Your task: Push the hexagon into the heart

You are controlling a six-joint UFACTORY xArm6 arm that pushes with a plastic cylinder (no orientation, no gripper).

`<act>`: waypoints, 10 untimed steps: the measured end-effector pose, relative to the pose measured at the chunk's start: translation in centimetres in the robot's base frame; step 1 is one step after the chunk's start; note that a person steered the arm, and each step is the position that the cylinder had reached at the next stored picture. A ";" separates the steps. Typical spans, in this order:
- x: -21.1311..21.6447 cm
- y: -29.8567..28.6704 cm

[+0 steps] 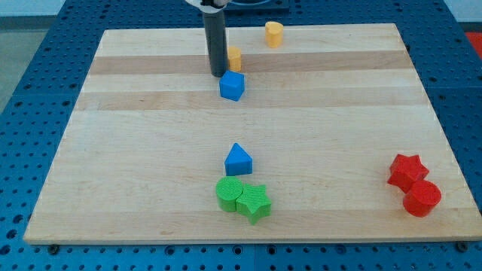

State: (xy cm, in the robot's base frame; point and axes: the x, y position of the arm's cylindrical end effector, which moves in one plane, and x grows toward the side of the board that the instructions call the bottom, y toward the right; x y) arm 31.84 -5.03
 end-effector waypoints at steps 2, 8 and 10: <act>-3.5 0.0; -5.4 4.8; -5.7 5.1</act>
